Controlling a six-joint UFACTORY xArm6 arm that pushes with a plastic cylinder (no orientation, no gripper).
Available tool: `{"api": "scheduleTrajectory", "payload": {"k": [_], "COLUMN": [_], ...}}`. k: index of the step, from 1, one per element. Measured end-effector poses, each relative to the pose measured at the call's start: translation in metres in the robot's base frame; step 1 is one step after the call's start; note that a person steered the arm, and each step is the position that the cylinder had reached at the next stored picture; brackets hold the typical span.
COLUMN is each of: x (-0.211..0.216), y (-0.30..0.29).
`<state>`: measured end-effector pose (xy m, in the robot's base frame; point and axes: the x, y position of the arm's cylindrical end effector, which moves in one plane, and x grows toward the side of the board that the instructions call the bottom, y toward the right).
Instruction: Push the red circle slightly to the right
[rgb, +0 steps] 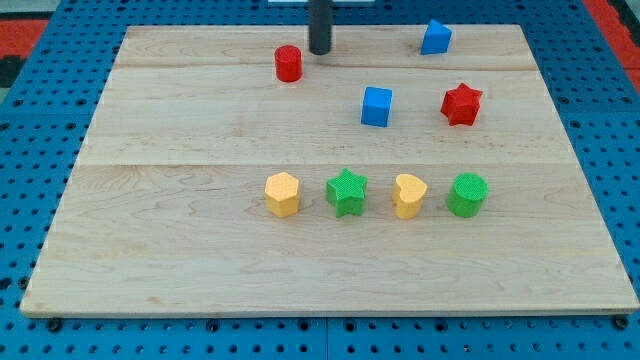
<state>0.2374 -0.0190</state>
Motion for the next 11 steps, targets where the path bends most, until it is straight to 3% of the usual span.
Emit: {"api": "scheduleTrajectory", "payload": {"k": [3, 4, 5, 6, 8, 10, 11], "x": [0.082, 0.053, 0.053, 0.082, 0.098, 0.112, 0.144], "y": [-0.030, -0.043, -0.100, -0.109, -0.095, -0.026, -0.049]}}
